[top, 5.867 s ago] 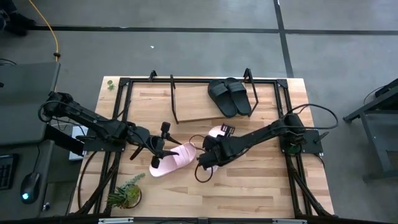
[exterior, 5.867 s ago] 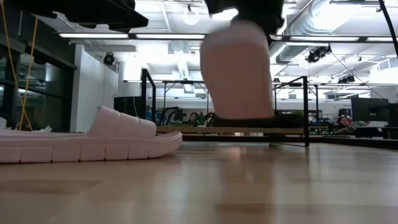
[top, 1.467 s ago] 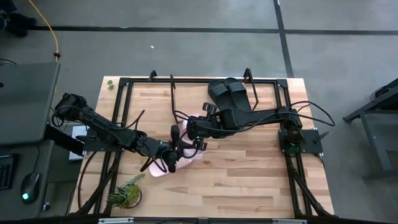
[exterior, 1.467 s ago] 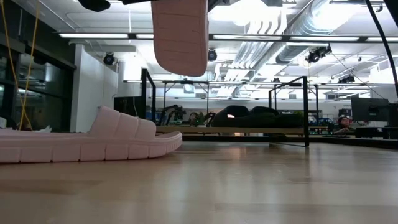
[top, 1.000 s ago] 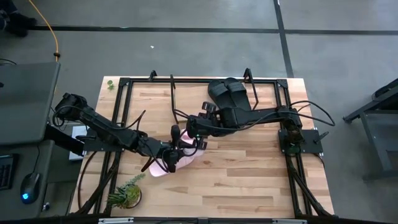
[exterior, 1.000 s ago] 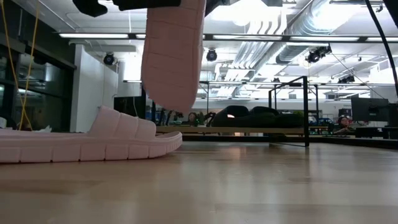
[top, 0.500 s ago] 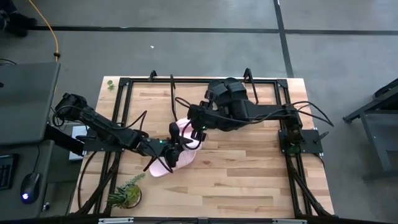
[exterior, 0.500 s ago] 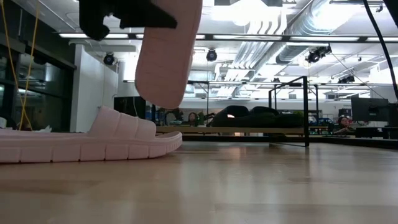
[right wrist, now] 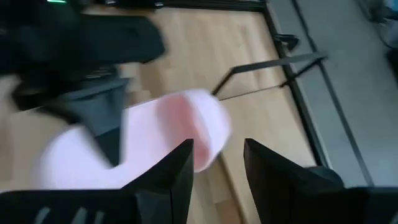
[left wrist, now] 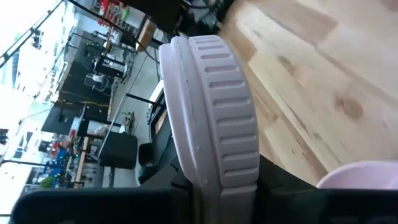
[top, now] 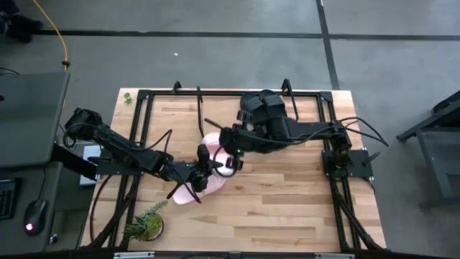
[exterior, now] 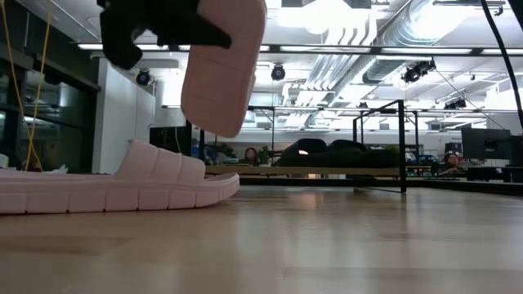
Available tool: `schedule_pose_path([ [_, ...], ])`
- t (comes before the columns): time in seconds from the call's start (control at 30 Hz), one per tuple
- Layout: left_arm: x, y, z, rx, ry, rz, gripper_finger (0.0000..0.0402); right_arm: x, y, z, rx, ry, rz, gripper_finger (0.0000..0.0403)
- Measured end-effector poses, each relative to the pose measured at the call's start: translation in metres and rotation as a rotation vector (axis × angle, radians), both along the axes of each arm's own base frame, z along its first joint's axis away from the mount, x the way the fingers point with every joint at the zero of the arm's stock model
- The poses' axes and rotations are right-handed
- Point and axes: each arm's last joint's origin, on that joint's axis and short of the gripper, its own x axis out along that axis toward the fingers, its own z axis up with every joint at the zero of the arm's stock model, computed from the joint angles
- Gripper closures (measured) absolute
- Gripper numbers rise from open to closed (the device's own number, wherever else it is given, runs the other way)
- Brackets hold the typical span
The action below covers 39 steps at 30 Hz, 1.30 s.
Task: Pick and place slides into the shelf
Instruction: Put the right pink slide on the shelf
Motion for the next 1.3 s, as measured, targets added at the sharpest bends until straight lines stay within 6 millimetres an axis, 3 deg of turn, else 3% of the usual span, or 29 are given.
schedule_pose_path([
  [0.27,0.012,-0.002,-0.027,0.175,0.113,0.028,0.0350,-0.010,0.030,-0.003,0.034,0.051,0.083,0.0272],
  [0.5,0.017,0.000,-0.026,0.203,0.090,0.024,0.0343,-0.011,0.046,-0.012,0.031,0.079,0.113,0.0272],
  [0.87,0.023,0.029,-0.027,0.151,0.098,0.054,0.0351,-0.005,0.048,-0.045,0.011,0.169,0.111,0.0272],
  [1.3,0.024,0.033,-0.027,0.155,0.101,0.059,0.0351,-0.004,0.048,-0.047,-0.016,0.151,0.070,0.0272],
])
